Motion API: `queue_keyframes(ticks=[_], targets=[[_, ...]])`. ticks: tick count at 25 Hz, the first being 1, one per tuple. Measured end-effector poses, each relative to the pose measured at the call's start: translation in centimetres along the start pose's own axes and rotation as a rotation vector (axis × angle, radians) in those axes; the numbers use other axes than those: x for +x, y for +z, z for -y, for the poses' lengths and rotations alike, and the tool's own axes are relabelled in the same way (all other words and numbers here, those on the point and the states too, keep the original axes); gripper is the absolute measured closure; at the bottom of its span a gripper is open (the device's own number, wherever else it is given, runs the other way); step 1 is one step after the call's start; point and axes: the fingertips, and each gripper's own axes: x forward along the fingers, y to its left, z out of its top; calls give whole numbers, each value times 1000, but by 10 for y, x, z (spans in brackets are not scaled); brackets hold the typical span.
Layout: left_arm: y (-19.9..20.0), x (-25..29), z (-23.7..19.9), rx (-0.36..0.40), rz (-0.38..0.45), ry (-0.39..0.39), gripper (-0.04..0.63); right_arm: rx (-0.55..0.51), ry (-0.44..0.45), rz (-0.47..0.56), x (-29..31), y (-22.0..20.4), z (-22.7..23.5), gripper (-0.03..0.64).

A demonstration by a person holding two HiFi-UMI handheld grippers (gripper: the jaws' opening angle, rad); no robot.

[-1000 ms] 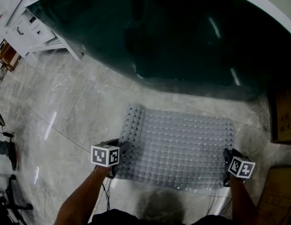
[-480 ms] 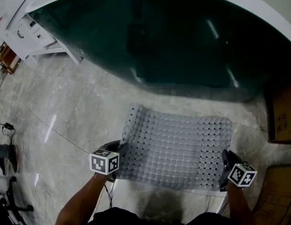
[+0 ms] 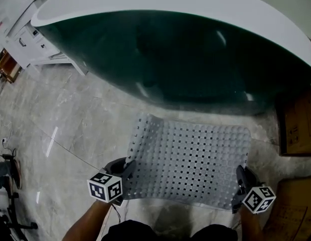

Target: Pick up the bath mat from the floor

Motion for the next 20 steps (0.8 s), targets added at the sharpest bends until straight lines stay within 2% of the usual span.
queue_keyframes(ticks=[4, 10, 14, 20], targets=[[35, -31, 7, -5, 48, 6, 499, -9, 2, 34, -23, 39, -23, 566], [89, -75, 32, 48, 122, 9, 502, -53, 22, 84, -56, 95, -58, 566], [125, -108, 50, 39, 177, 11, 502, -60, 30, 111, -79, 133, -80, 566], [165, -162, 77, 37, 204, 16, 505, -80, 42, 117, -119, 184, -113, 566]])
